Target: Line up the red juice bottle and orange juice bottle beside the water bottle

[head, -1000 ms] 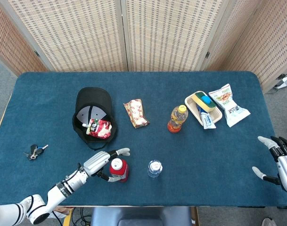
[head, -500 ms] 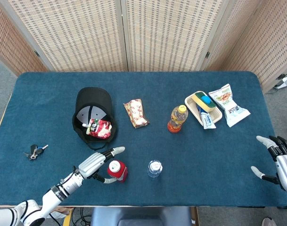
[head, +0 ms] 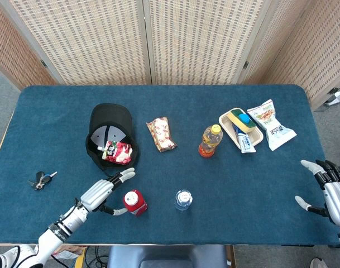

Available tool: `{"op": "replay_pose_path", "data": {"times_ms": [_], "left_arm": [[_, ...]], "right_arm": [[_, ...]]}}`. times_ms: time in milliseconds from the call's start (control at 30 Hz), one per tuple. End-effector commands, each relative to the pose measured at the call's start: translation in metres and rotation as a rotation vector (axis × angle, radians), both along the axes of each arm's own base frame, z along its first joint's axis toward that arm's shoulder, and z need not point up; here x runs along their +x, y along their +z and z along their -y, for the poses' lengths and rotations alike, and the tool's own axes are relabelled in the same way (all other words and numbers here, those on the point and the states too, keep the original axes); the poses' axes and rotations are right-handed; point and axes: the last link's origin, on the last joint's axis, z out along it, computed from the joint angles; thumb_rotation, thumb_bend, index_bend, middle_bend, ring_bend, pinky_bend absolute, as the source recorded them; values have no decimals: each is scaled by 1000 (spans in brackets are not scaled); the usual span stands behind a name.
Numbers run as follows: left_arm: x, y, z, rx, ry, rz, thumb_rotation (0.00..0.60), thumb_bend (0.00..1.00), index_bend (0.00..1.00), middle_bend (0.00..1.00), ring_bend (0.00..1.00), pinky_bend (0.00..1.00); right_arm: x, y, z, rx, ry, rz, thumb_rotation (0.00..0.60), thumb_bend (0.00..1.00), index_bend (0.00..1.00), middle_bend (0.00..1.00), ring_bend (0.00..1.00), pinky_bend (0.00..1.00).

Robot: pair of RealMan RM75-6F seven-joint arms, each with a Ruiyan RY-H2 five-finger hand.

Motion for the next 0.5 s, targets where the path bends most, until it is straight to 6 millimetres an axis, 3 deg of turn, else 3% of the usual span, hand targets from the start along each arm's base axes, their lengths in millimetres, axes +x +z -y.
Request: {"op": "replay_pose_path", "data": {"times_ms": [33, 267, 500], "left_arm": [[-7, 11, 1, 34, 28, -5, 600, 185, 0, 0, 33, 172], [-26, 46, 8, 137, 98, -20, 600, 186, 0, 0, 34, 172], [-50, 87, 16, 296, 157, -141, 600, 185, 0, 0, 34, 164]], "right_arm": [[1, -1, 1, 4, 4, 1, 600, 207, 179, 217, 88, 83], [6, -4, 7, 29, 19, 0, 600, 207, 179, 217, 88, 83], [11, -9, 12, 59, 16, 13, 600, 187, 160, 216, 88, 83]]}}
